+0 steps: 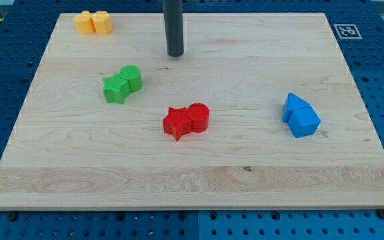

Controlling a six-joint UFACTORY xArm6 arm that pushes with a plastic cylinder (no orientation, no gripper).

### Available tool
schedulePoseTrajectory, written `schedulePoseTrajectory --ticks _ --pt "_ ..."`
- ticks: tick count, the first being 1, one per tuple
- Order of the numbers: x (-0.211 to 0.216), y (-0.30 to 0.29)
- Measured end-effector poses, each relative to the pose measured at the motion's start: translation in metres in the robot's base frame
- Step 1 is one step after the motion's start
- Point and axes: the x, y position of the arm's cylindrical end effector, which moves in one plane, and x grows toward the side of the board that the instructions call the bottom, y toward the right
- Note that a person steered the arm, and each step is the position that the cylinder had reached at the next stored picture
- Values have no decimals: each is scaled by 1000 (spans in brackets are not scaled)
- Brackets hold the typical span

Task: Move your arm closer to the green star

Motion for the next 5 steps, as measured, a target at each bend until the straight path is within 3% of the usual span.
schedulePoseTrajectory --ticks 3,5 --pt "97 -18" --pt "113 -77"
